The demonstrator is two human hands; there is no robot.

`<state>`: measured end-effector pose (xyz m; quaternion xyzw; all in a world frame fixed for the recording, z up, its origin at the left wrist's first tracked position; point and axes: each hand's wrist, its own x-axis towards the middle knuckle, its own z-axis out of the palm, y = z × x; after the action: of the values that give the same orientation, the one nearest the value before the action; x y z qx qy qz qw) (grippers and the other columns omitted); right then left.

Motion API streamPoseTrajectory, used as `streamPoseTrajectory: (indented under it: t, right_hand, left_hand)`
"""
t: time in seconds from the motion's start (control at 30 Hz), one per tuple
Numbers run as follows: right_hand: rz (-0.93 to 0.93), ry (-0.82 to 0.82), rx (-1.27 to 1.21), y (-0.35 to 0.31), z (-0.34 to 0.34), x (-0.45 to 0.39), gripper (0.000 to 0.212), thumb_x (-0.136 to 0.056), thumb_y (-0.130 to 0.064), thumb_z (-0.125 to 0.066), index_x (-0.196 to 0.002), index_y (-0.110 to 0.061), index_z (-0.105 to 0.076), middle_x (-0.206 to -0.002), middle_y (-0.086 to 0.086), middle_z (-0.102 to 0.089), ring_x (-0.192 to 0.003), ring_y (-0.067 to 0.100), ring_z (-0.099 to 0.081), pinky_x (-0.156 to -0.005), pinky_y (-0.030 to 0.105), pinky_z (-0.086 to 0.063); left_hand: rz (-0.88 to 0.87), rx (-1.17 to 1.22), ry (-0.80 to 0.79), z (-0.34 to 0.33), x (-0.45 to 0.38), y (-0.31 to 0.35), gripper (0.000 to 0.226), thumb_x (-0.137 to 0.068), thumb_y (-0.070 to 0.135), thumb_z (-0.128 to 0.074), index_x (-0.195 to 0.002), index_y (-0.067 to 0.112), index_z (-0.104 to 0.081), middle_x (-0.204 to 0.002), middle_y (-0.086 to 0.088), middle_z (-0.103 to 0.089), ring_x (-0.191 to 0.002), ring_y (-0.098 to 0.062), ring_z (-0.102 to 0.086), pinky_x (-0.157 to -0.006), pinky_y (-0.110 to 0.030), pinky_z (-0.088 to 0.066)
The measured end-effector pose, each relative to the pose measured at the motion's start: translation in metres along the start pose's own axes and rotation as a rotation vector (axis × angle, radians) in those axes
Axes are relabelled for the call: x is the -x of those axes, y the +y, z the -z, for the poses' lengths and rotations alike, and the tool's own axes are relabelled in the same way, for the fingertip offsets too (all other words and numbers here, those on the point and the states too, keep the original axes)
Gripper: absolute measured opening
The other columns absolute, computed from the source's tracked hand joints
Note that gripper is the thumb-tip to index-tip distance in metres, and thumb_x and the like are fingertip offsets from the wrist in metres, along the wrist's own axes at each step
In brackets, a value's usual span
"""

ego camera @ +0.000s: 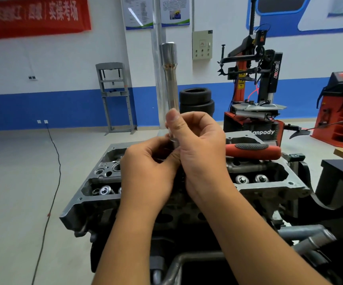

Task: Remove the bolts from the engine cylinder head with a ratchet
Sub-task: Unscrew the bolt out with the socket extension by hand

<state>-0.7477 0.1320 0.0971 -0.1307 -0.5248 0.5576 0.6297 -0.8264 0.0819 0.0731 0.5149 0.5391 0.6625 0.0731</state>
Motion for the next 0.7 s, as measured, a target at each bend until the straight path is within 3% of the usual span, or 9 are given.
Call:
streamPoseTrajectory:
  t: [0.1,0.2,0.27,0.33,0.43,0.53,0.7]
  right_hand:
    - [0.015,-0.009,0.01,0.0024,0.0015,-0.0005,0.024,-0.083,-0.017,-0.086,-0.093,-0.01,-0.065,-0.076,0.0,-0.064,-0.071,0.011,-0.062,-0.073,0.03,-0.057]
    - [0.041,-0.028,0.0,0.0025,0.0012,-0.0018,0.016,-0.089,-0.016,-0.08,-0.091,-0.012,-0.065,-0.08,0.003,-0.066,-0.075,0.013,-0.062,-0.078,0.035,-0.056]
    - [0.067,-0.066,0.028,0.0024,0.0002,-0.0021,0.009,-0.097,-0.016,-0.071,-0.091,-0.011,-0.067,-0.084,0.006,-0.07,-0.08,0.013,-0.066,-0.082,0.037,-0.057]
    - [0.062,-0.098,0.064,0.0031,-0.0016,-0.0017,0.016,-0.103,-0.019,-0.063,-0.09,-0.012,-0.069,-0.084,0.004,-0.072,-0.082,0.013,-0.068,-0.084,0.04,-0.058]
    - [0.019,-0.129,0.044,0.0043,-0.0029,-0.0005,0.018,-0.103,-0.023,-0.063,-0.09,-0.014,-0.071,-0.086,0.008,-0.072,-0.081,0.018,-0.068,-0.083,0.048,-0.06]
    - [0.059,-0.097,0.057,0.0034,-0.0022,-0.0001,0.014,-0.096,-0.021,-0.073,-0.091,-0.011,-0.066,-0.094,0.022,-0.072,-0.079,0.019,-0.067,-0.077,0.039,-0.06]
    - [0.052,-0.092,0.042,0.003,-0.0016,-0.0025,0.019,-0.103,-0.027,-0.06,-0.091,-0.013,-0.065,-0.087,0.007,-0.075,-0.081,0.012,-0.069,-0.084,0.035,-0.058]
  left_hand:
    - [-0.011,0.0,-0.032,-0.0005,0.0024,0.003,0.017,-0.092,0.036,-0.071,-0.104,0.032,-0.082,-0.087,0.005,-0.08,-0.087,-0.024,-0.076,-0.079,-0.053,-0.061]
    - [-0.029,0.026,-0.101,-0.001,0.0033,0.0049,0.024,-0.1,0.039,-0.057,-0.104,0.033,-0.08,-0.085,-0.002,-0.079,-0.083,-0.031,-0.073,-0.071,-0.053,-0.061]
    - [-0.014,0.077,-0.12,-0.0013,0.0033,0.0049,0.024,-0.108,0.03,-0.055,-0.108,0.032,-0.078,-0.092,0.004,-0.08,-0.085,-0.018,-0.076,-0.071,-0.038,-0.062]
    - [-0.006,0.089,-0.09,-0.0004,0.002,0.0055,0.02,-0.107,0.022,-0.058,-0.109,0.031,-0.076,-0.094,0.009,-0.08,-0.089,-0.01,-0.076,-0.074,-0.03,-0.061]
    - [0.008,0.077,0.002,-0.0018,0.0008,0.0032,0.021,-0.098,0.013,-0.069,-0.103,0.032,-0.076,-0.088,0.006,-0.079,-0.083,-0.015,-0.077,-0.075,-0.043,-0.065]
    - [-0.017,0.023,0.035,-0.0036,0.0011,0.0012,0.025,-0.093,0.009,-0.072,-0.104,0.029,-0.08,-0.088,0.007,-0.08,-0.083,-0.018,-0.077,-0.076,-0.048,-0.064]
    - [-0.019,0.145,-0.111,-0.0005,0.0026,0.0023,0.023,-0.108,0.028,-0.056,-0.112,0.031,-0.078,-0.094,0.009,-0.08,-0.088,-0.008,-0.077,-0.069,-0.02,-0.057]
